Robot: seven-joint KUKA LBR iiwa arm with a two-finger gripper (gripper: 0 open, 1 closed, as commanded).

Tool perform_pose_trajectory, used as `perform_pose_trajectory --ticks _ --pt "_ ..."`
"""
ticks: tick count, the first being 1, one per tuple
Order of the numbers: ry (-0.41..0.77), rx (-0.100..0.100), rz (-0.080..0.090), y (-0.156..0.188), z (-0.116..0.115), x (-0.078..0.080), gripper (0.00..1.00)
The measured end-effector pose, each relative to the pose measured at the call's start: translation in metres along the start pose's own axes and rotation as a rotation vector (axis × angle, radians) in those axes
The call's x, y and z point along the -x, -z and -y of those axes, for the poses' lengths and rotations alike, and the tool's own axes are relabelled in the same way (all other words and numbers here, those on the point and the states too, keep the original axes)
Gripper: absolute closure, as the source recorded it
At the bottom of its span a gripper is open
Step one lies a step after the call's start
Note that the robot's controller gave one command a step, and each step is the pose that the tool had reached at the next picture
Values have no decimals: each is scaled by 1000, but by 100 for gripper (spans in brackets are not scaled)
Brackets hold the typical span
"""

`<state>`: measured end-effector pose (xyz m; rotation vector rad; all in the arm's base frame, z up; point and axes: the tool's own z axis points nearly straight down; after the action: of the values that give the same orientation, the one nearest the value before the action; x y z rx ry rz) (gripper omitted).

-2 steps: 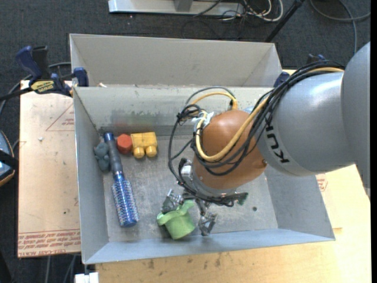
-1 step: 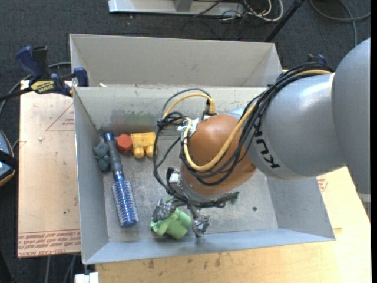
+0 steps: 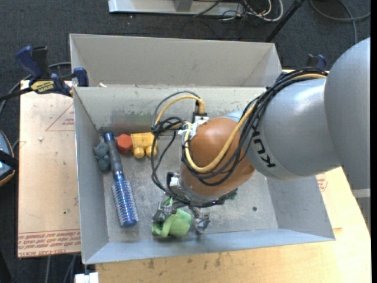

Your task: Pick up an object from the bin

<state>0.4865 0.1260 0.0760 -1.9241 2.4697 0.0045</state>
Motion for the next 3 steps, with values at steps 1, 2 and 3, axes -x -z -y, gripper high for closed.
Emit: perform_pose_trajectory --ticks 1,2,3 --pt "66 -8 -1 0 -1 2 0" --pt "68 -7 -1 1 -2 3 100" --pt "64 1 -6 44 -1 4 100"
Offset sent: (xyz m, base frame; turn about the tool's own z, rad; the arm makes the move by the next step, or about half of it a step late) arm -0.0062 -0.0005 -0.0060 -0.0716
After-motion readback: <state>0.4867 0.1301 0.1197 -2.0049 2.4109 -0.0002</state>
